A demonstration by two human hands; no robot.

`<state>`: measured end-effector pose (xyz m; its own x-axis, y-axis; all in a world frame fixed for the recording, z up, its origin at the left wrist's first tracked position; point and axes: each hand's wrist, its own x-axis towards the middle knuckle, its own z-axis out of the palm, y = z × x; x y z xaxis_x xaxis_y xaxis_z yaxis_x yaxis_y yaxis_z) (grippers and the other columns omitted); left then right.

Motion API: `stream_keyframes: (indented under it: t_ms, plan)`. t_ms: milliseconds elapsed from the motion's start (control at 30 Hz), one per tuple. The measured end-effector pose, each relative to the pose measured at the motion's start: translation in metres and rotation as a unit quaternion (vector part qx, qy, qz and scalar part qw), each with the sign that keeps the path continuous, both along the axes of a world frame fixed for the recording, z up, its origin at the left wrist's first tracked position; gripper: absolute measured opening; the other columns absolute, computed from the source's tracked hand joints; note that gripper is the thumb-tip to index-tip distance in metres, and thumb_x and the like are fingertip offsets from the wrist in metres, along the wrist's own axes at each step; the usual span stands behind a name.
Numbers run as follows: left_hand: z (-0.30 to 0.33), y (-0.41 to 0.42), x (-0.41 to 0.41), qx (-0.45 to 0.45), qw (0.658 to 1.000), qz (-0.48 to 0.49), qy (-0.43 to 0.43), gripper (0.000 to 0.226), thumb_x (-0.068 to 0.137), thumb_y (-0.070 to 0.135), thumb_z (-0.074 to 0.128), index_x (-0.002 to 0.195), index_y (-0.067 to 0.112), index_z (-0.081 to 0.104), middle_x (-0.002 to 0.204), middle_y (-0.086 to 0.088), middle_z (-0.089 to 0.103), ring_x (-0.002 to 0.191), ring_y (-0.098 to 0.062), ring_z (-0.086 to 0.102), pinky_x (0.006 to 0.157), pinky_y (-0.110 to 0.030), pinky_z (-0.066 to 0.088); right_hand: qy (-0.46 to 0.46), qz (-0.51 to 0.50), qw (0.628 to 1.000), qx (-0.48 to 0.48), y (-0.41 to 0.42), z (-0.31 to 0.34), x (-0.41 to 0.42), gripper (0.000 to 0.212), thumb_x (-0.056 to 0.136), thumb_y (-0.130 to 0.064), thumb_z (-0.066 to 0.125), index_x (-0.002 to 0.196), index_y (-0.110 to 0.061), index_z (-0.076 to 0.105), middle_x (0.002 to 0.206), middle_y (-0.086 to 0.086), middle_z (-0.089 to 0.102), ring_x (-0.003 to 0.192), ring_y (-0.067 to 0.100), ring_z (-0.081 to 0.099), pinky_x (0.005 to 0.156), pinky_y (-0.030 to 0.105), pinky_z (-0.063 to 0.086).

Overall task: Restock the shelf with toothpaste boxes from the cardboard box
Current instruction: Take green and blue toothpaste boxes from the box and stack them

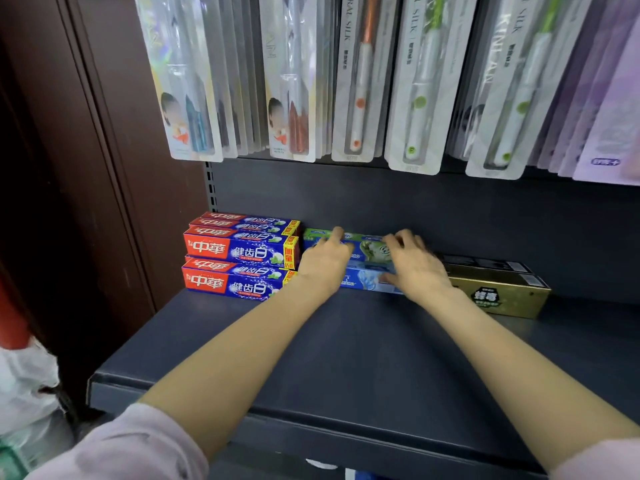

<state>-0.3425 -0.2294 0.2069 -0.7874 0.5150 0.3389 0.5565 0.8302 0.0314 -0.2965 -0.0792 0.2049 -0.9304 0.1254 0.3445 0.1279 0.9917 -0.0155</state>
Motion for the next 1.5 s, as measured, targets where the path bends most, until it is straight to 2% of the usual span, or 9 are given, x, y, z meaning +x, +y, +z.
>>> stream_keyframes:
  t_ms: [267,500,667,800,900,1000,1167,1333,1500]
  plan:
    - [0.000,-0.001,0.028,0.054,0.998,-0.029,-0.021,0.039,0.091,0.011,0.049,0.130,0.011,0.048,0.131,-0.011,0.045,0.121,-0.030,0.046,0.087,-0.040,0.045,0.064,0.056,0.984,-0.156,0.000,-0.001,0.040,0.041,0.088,-0.020,0.061,0.128,-0.013,0.052,0.128,0.006,0.046,0.123,0.023,0.041,0.103,0.035,0.037]
    - [-0.001,0.008,0.083,0.129,0.985,-0.053,-0.104,0.022,0.087,0.019,0.055,0.108,0.015,0.060,0.114,-0.008,0.060,0.106,-0.028,0.057,0.080,-0.035,0.044,0.043,0.048,0.981,-0.185,0.006,0.004,0.110,0.022,0.086,-0.010,0.061,0.106,-0.014,0.067,0.096,0.003,0.059,0.081,0.017,0.055,0.081,0.024,0.042]
    - [0.001,0.038,0.152,0.176,0.969,-0.092,-0.150,0.011,0.085,0.019,0.056,0.092,0.016,0.063,0.101,-0.009,0.068,0.097,-0.028,0.061,0.083,-0.037,0.051,0.003,0.053,0.977,-0.207,0.026,0.005,0.184,0.015,0.089,-0.016,0.060,0.102,-0.012,0.068,0.089,0.001,0.063,0.082,0.013,0.053,0.074,0.019,0.036]
    - [-0.012,0.067,0.213,0.177,0.960,-0.134,-0.171,0.005,0.084,0.025,0.058,0.079,0.026,0.058,0.092,-0.004,0.067,0.094,-0.026,0.062,0.086,-0.039,0.051,-0.009,0.052,0.973,-0.225,0.050,-0.003,0.251,0.010,0.090,-0.018,0.058,0.085,-0.018,0.065,0.068,-0.008,0.059,0.064,0.011,0.059,0.068,0.021,0.041]
    - [-0.031,0.088,0.263,0.158,0.954,-0.164,-0.197,0.004,0.086,0.024,0.061,0.083,0.022,0.061,0.086,-0.004,0.069,0.086,-0.021,0.063,0.083,-0.034,0.051,-0.043,0.062,0.970,-0.232,0.072,-0.020,0.302,0.007,0.091,-0.020,0.058,0.084,-0.022,0.060,0.080,0.001,0.066,0.069,0.015,0.064,0.075,0.029,0.050]
    - [-0.059,0.106,0.312,0.160,0.947,-0.147,-0.237,0.012,0.088,0.021,0.060,0.092,0.012,0.067,0.089,-0.009,0.072,0.071,-0.018,0.058,0.077,-0.031,0.051,-0.108,0.058,0.973,-0.196,0.094,-0.049,0.344,0.010,0.090,-0.019,0.058,0.092,-0.016,0.067,0.092,0.007,0.070,0.081,0.017,0.061,0.070,0.029,0.044]
    - [-0.122,0.130,0.362,0.103,0.931,-0.095,-0.337,0.017,0.089,0.016,0.057,0.095,0.005,0.069,0.095,-0.013,0.072,0.074,-0.021,0.062,0.081,-0.034,0.053,-0.209,0.050,0.957,-0.195,0.124,-0.107,0.391,0.020,0.090,-0.016,0.056,0.103,-0.007,0.069,0.102,0.011,0.071,0.097,0.025,0.065,0.083,0.030,0.045]
    - [-0.198,0.153,0.380,0.023,0.927,-0.039,-0.373,0.021,0.089,0.021,0.053,0.098,0.008,0.067,0.106,-0.013,0.068,0.102,-0.030,0.062,0.087,-0.034,0.048,-0.272,0.037,0.945,-0.178,0.153,-0.195,0.409,0.026,0.083,-0.020,0.061,0.102,-0.004,0.068,0.113,0.016,0.064,0.112,0.030,0.058,0.094,0.035,0.046]
    - [-0.254,0.174,0.379,-0.043,0.908,-0.024,-0.417,0.032,0.087,0.024,0.061,0.113,0.005,0.061,0.117,-0.013,0.063,0.107,-0.030,0.059,0.094,-0.038,0.048,-0.342,-0.010,0.932,-0.115,0.174,-0.257,0.412,0.045,0.090,-0.016,0.054,0.133,-0.007,0.043,0.136,0.016,0.041,0.127,0.033,0.037,0.105,0.039,0.034]
